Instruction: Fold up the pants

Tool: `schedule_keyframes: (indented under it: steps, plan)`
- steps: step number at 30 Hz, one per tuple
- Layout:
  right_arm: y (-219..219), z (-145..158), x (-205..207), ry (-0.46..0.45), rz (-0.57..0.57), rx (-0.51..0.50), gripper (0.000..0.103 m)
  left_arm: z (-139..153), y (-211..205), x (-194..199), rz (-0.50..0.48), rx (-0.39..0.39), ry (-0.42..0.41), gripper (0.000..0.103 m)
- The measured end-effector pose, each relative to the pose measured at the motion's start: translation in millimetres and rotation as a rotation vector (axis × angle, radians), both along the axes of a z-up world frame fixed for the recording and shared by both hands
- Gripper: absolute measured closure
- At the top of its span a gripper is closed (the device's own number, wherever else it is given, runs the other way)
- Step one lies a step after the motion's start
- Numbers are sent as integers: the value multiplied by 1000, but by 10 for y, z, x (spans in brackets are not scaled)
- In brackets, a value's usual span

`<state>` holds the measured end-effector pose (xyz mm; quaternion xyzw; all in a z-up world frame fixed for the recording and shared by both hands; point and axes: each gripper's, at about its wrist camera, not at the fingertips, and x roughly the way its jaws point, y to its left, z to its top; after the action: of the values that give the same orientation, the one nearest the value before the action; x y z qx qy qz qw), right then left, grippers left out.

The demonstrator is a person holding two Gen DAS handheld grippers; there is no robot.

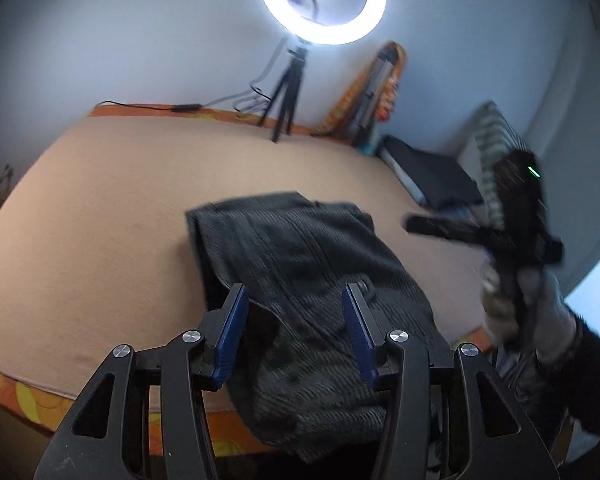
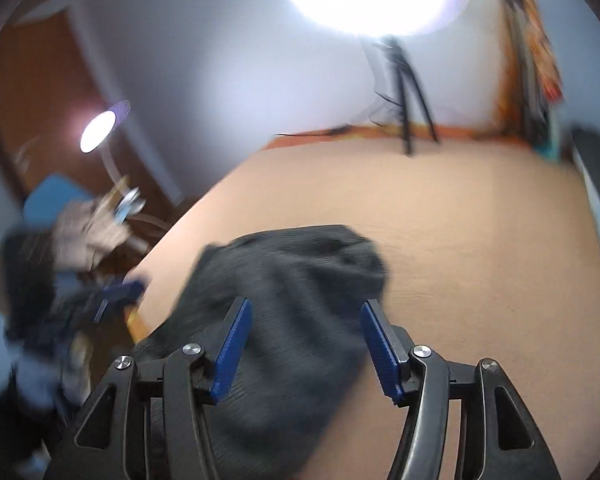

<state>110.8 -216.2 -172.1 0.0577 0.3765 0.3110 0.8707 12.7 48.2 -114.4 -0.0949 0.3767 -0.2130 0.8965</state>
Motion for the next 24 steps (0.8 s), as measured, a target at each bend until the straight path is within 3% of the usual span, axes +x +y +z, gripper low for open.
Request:
schedule_keyframes:
  steps: [2,6,8,10,12,13,15,17,19,23,24]
  plan:
    - [-1,-159,247,88,2,24,43,-69,-108,-44,-34,43,4,56]
    - [23,-414,581,179,-32,80,45,-194,-230,-109,-57,144,8,56]
    - [27,-454,709,202,-42,123,58,-268,-199,-127,-50,148,32,56]
    - [32,-451,780,202,-49,145,78,-363,-141,-138,-42,133,72,55]
    - [25,-403,825,169,-87,96,93,-469,-104,-139,-40,103,117,55]
    - [61,-422,867,169,-95,65,94,-524,-67,-143,-35,76,139,55]
    - [131,-458,878,179,-88,49,94,-556,28,-167,-27,25,162,55]
    - [189,-401,852,133,-73,0,93,-520,124,-196,-5,9,155,54]
    - [197,-351,807,122,-71,-33,82,-451,280,-233,55,-24,123,55]
    - [63,-200,618,118,-87,-37,70,-410,508,-139,135,-94,110,55]
    - [44,-152,533,108,-87,-38,60,-405,523,-112,144,-102,109,55]
